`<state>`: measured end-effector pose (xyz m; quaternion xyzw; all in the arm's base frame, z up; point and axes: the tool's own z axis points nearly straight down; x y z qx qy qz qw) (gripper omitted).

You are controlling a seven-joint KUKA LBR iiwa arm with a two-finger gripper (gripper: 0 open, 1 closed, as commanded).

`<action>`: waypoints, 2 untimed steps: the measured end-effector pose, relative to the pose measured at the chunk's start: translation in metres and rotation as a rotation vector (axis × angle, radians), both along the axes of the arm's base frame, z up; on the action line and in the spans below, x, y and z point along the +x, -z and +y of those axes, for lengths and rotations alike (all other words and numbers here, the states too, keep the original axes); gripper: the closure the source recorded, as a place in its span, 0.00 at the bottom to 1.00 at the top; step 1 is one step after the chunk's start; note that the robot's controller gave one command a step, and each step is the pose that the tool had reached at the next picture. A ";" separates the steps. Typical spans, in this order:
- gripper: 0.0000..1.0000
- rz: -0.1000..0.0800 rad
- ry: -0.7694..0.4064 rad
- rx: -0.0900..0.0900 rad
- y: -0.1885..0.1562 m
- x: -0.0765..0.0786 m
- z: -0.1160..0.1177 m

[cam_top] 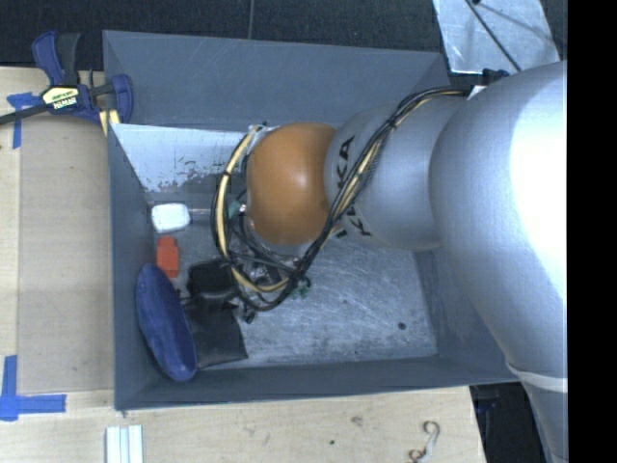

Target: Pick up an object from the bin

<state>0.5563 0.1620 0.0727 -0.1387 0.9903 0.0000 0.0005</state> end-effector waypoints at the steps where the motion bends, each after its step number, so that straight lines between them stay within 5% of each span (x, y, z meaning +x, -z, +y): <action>1: 1.00 0.002 -0.052 0.002 0.003 0.012 -0.007; 2: 1.00 -0.002 0.022 0.000 -0.162 0.017 -0.015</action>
Offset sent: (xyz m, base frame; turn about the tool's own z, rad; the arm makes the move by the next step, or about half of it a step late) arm 0.0127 -0.0085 -0.0027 -0.0515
